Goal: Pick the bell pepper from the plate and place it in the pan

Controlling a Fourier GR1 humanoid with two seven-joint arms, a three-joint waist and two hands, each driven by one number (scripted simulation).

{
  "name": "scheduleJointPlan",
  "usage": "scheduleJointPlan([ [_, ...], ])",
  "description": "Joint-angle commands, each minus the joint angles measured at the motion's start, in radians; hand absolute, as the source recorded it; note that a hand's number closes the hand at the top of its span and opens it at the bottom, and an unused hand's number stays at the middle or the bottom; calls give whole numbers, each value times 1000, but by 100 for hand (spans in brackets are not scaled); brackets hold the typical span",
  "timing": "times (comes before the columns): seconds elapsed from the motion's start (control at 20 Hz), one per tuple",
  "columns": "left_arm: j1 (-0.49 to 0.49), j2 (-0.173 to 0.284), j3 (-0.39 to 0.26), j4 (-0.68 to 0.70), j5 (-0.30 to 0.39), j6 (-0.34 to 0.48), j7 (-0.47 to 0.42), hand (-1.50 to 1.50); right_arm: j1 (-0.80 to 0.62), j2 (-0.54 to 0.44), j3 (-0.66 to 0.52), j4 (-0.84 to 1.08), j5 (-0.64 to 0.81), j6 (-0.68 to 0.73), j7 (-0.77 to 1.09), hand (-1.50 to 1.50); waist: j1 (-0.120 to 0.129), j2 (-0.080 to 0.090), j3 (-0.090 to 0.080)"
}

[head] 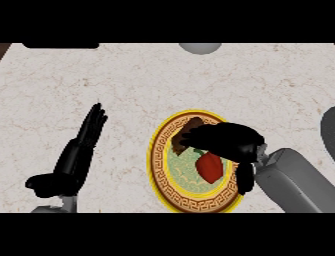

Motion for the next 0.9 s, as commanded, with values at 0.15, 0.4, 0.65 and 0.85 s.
scheduleJointPlan([
  [0.15,-95,-40,20,13,-28,14,82,0,12,75,-47,112,82,-28,-86,-150,0,1,0],
  [0.4,-8,-19,33,-16,-31,-29,33,0,-15,154,-46,231,184,-86,-115,-150,5,1,0],
  [0.65,9,-27,47,30,-12,-56,-19,0,-37,213,-33,315,241,-87,-70,-150,9,2,0],
  [0.85,-53,-40,48,16,-32,-25,41,0,-8,144,82,282,312,-110,-190,150,8,2,0],
])
